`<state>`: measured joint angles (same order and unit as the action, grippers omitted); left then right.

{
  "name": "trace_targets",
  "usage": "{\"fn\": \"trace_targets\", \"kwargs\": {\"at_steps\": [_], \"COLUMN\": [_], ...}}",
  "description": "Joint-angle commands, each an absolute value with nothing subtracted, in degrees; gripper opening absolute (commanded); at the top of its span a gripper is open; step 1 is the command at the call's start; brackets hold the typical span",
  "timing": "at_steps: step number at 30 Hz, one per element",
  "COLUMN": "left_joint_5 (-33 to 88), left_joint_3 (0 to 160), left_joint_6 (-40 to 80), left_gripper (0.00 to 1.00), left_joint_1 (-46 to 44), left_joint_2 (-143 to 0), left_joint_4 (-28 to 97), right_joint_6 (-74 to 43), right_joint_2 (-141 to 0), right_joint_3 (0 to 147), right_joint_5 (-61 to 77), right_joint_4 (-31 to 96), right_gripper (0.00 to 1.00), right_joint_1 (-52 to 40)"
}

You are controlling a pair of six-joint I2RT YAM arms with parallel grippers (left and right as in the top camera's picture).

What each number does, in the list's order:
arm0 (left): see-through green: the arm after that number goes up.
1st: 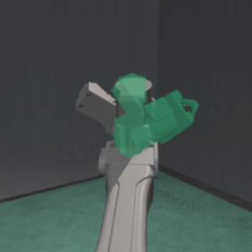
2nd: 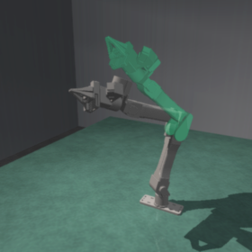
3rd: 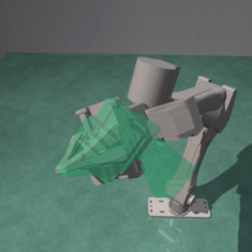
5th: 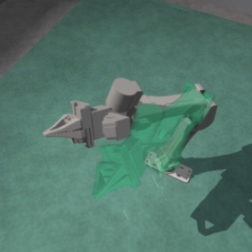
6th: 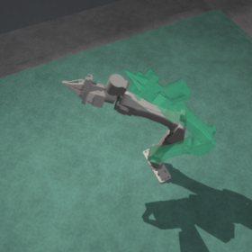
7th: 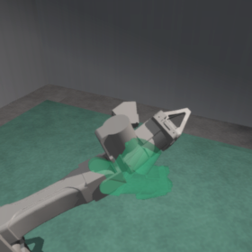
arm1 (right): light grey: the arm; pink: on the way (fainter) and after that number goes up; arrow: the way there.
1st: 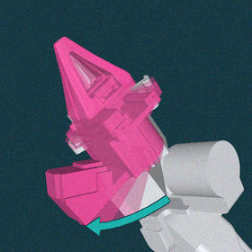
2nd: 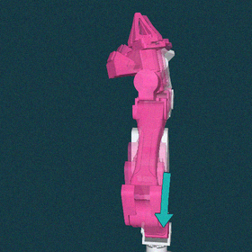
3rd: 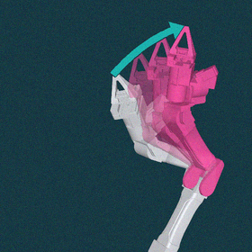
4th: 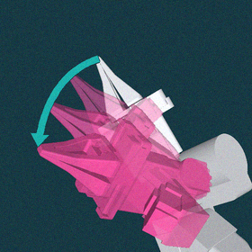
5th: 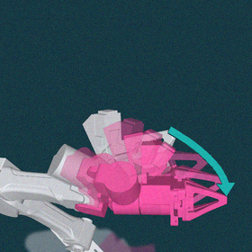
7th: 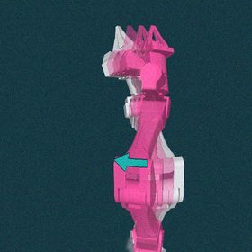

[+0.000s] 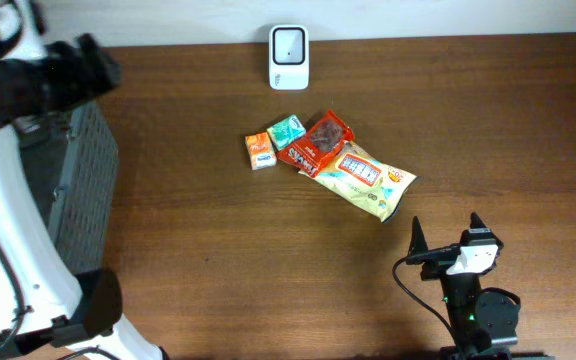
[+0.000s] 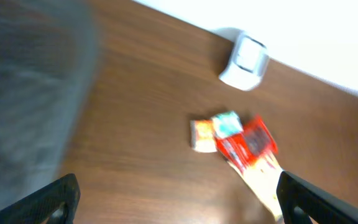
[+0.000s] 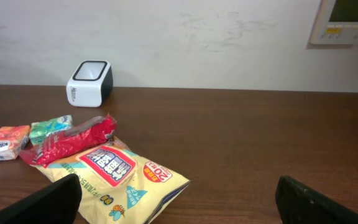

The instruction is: Scan the item barcode

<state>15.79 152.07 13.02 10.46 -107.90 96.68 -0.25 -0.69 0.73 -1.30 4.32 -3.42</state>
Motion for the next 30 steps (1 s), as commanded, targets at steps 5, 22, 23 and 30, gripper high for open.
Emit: {"fn": "trace_targets", "kwargs": {"at_steps": [5,22,23,30], "left_joint_5": [1.0,-1.5,-1.5,-1.5], "left_joint_3": [149.8,137.6,137.6,137.6], "left_joint_6": [13.3,13.2,13.2,13.2], "left_gripper": [0.99,0.99,0.99,0.99], "left_joint_1": [-8.2,-8.8,-8.8,-8.8], "left_joint_2": [-118.7,-125.4,-125.4,-125.4], "left_joint_4": [96.7,86.8,86.8,86.8], "right_joint_6": [-0.9,-0.9,-0.9,-17.7], "right_joint_2": [-0.4,-0.4,-0.4,-0.4], "right_joint_3": [0.3,0.3,0.3,0.3], "right_joint_5": [-2.0,-2.0,-2.0,19.1], "right_joint_4": [4.5,4.5,4.5,-2.6], "right_gripper": [0.99,0.98,0.98,0.98], "right_joint_1": [-3.7,-3.7,-3.7,-3.7]}}
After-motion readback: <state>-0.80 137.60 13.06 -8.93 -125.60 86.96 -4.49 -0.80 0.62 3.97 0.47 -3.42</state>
